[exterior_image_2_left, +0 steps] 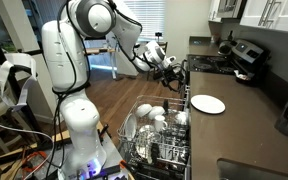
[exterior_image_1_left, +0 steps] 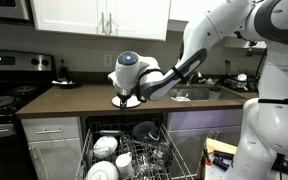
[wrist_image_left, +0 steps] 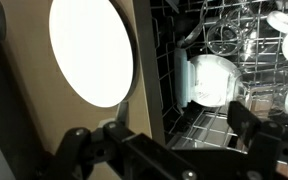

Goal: Move the plate from the kitchen holder and put it on the kitchen base table

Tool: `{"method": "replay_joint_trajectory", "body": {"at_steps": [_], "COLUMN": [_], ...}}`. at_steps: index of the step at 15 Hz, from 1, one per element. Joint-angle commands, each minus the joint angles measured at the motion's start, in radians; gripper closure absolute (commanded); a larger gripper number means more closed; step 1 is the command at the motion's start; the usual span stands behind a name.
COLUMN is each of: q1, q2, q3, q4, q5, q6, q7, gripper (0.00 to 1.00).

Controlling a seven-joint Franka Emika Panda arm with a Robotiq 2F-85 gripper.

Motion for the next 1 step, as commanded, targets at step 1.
{"method": "replay_joint_trajectory", "body": {"at_steps": [1], "q1": [-0.01], "q2": [-0.008], "q3": [0.01], "q4": [-0.007], "q5": [0.002], "q6": [-0.001], "q7": [-0.003], "gripper": [0.0]}}
